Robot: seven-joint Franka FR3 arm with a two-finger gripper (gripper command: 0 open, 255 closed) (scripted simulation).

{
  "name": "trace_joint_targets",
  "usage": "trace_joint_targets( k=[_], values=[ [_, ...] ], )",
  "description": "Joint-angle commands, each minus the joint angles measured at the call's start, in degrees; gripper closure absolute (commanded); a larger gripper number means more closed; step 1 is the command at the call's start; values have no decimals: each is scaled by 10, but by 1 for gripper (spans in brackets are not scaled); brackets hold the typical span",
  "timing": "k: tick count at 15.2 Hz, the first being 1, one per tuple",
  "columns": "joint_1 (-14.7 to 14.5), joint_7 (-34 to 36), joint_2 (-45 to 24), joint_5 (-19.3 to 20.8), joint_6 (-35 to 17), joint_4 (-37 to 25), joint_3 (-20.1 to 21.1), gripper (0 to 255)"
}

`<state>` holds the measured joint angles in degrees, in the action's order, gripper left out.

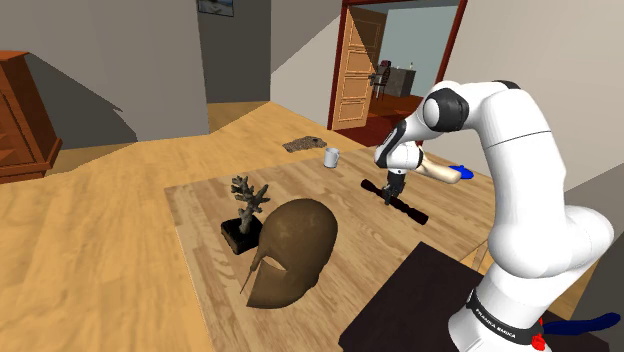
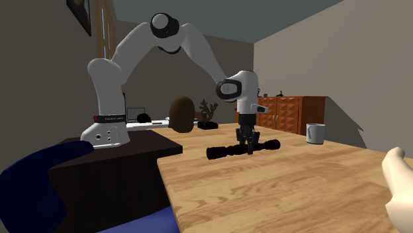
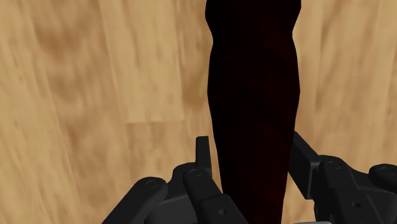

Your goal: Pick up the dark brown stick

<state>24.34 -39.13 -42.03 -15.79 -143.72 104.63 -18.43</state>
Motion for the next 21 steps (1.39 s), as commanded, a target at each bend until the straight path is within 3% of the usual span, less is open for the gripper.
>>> trace_joint_targets(
  k=[1, 8, 21],
  values=[
    [1, 0, -1, 0, -1, -1, 0, 255],
    [0, 0, 0, 0, -1, 0, 0, 255],
    [-21, 14, 77, 28, 61, 15, -27, 255]
  ],
)
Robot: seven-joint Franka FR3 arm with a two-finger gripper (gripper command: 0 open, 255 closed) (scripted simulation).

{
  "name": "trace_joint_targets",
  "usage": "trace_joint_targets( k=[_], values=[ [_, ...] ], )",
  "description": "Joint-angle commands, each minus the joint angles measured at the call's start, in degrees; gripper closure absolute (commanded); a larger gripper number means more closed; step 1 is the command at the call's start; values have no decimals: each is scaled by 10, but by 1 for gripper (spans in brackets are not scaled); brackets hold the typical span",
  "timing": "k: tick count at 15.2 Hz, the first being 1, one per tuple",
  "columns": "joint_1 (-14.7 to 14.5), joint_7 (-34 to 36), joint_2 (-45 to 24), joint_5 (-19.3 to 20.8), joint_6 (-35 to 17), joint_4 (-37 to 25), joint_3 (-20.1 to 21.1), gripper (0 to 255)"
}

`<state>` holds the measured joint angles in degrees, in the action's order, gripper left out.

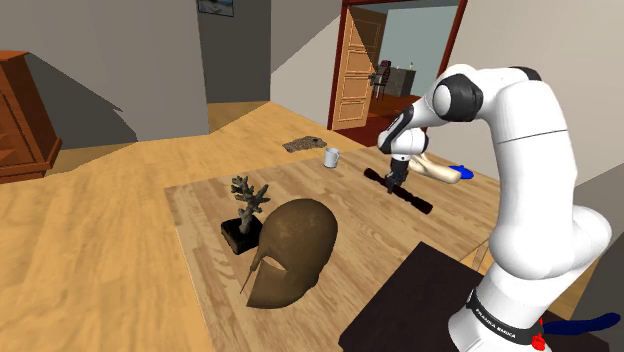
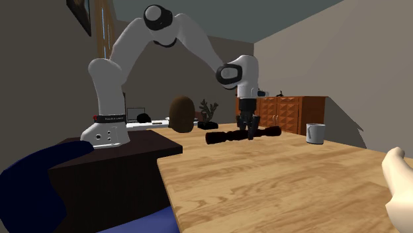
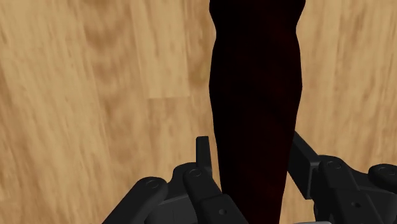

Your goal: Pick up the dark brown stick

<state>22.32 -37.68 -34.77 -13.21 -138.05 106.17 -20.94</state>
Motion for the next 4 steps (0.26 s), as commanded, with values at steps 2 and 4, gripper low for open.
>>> trace_joint_targets(
  k=[2, 4],
  values=[
    [-3, 2, 16, 6, 15, 1, -6, 255],
    [-3, 2, 17, 7, 16, 1, -6, 255]
  ],
)
